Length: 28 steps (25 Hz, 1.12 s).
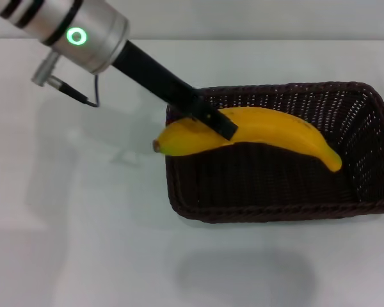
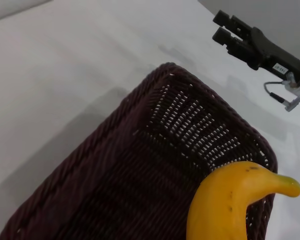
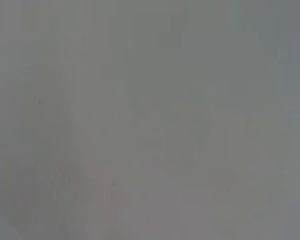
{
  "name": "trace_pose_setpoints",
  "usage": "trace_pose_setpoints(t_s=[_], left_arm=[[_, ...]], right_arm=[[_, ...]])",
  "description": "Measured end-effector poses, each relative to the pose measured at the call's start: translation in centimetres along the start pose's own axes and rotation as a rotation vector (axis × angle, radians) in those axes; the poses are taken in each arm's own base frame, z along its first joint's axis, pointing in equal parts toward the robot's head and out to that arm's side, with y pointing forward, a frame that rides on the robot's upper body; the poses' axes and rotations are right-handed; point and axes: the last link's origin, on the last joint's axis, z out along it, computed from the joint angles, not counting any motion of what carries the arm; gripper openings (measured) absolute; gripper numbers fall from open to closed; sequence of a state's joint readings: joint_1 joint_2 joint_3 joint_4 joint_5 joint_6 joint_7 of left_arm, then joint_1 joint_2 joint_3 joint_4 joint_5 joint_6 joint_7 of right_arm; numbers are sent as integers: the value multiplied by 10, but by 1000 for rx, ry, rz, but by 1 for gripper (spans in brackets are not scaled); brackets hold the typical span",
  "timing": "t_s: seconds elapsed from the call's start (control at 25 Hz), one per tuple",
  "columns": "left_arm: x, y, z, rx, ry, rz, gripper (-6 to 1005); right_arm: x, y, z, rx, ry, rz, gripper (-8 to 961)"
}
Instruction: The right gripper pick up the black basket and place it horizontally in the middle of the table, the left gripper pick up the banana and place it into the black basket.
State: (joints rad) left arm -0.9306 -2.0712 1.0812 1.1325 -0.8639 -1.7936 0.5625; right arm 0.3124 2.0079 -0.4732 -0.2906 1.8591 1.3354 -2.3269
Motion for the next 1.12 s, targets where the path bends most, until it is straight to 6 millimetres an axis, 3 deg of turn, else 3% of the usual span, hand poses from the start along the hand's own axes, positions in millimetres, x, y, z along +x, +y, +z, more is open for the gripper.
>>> trace_pose_setpoints(t_s=[0.28,0.44,0.6,0.84,1.12], left_arm=[[6,-8,3,6,82,51,548],[-6,-19,1,29,146,105,560],[-19,-31,-5,80,246,173,734],[-65,-59,-27,234,591,268,895],[-157,-79,-43,461,985,341,894]], right_arm=[[5,0,-11,11,1,16,753],[5,0,-16,10,-5,14,753],[5,0,-19,11,-9,-22,753],[11,6,-22,23,-22,-86,753],[13,11,-27,74,-78,-101,753]])
